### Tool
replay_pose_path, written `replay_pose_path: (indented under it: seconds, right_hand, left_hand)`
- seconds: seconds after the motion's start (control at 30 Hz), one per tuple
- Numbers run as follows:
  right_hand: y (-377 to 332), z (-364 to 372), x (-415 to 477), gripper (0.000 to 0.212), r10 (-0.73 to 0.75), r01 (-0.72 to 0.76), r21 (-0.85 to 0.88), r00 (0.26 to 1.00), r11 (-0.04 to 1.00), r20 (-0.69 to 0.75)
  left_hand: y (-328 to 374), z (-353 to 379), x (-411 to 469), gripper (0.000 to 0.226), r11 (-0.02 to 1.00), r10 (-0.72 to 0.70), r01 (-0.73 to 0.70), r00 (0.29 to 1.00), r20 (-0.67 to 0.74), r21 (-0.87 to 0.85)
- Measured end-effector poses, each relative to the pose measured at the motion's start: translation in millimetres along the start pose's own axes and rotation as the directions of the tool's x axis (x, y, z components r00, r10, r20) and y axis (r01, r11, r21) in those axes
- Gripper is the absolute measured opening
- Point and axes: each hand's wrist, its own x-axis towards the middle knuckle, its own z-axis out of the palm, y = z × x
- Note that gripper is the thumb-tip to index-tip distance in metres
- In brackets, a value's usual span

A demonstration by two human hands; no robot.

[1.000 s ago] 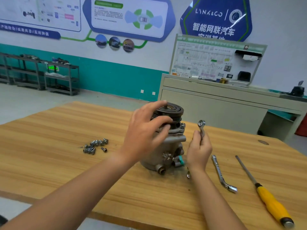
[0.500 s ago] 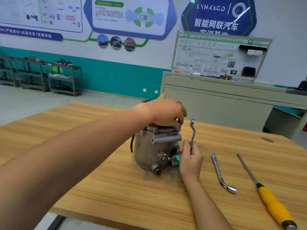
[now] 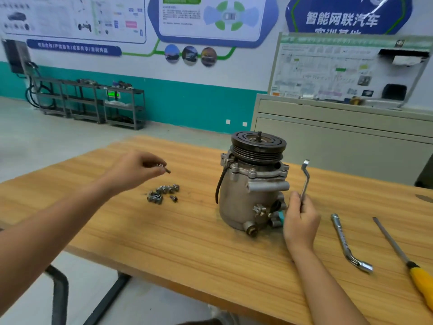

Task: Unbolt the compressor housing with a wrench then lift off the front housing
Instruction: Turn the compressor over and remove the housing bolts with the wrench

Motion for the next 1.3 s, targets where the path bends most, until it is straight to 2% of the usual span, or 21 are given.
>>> replay_pose_path:
  seconds: [0.1,0.37,0.47,0.63,0.7,0.8,0.87,0.97,1.07,1.17,1.23,1.3]
  right_hand:
    - [-2.1,0.2,-2.1,0.037,-0.015,0.015,-0.021,1.0,1.0,0.01]
    - [-5.4,-1.0,-6.8,0.034,-0.041,0.042,-0.034,0.998,0.999,0.038]
    - [-8.0,-0.6,-6.9,0.037,-0.039,0.04,-0.036,0.999,0.999,0.027]
    - [-8.1,1.2,-6.8,0.033,0.016,-0.015,-0.021,1.0,1.0,0.025]
    - [-6.7,1.7,-6.1,0.032,0.024,-0.024,-0.022,0.999,0.999,0.023]
    - [-3.2,1.4,-5.5,0.029,0.045,-0.044,-0.024,0.999,0.999,0.031]
    - [-2.4,1.5,-4.8,0.028,0.053,-0.052,-0.029,0.998,0.998,0.037]
    - [-2.8,1.6,-4.6,0.031,0.039,-0.038,-0.025,0.999,0.999,0.037]
    - [-2.7,2.1,-4.1,0.03,0.053,-0.053,-0.019,0.998,0.998,0.043]
    - [-4.0,2.1,-3.8,0.029,0.071,-0.071,-0.014,0.997,0.997,0.023]
    - [-5.2,2.2,-3.5,0.032,0.07,-0.07,0.004,0.998,0.998,0.001]
    - [-6.3,1.9,-3.3,0.034,0.074,-0.074,0.021,0.997,0.997,-0.002]
  left_hand:
    - [-42.5,20.0,-21.4,0.025,0.991,-0.123,0.124,0.992,-0.021,0.046]
    - [-46.7,60.9,-22.1,0.025,0.949,-0.026,0.019,0.999,0.018,0.315]
    - [-40.3,68.4,-14.9,0.025,0.924,-0.081,0.056,0.995,0.052,0.379]
    - [-38.0,74.6,-2.4,0.03,0.879,-0.126,0.116,0.992,-0.011,0.463]
    - [-34.9,81.2,-1.9,0.033,0.925,-0.054,0.1,0.989,-0.135,0.365]
    - [-11.9,101.1,-3.4,0.028,0.999,0.052,-0.052,0.949,-0.312,0.008]
    - [15.2,113.3,2.2,0.029,0.956,0.041,-0.125,0.953,-0.301,-0.266]
    - [52.7,121.5,16.9,0.036,0.838,-0.018,-0.08,0.985,-0.174,-0.54]
    - [72.6,122.9,27.7,0.033,0.764,-0.029,-0.057,0.992,-0.123,-0.643]
    - [76.5,120.9,39.3,0.031,0.735,-0.035,-0.058,0.992,-0.123,-0.675]
    - [76.0,119.3,46.9,0.021,0.713,-0.059,-0.043,0.991,-0.121,-0.7]
    - [75.3,117.8,52.4,0.022,0.721,-0.086,-0.05,0.983,-0.161,-0.691]
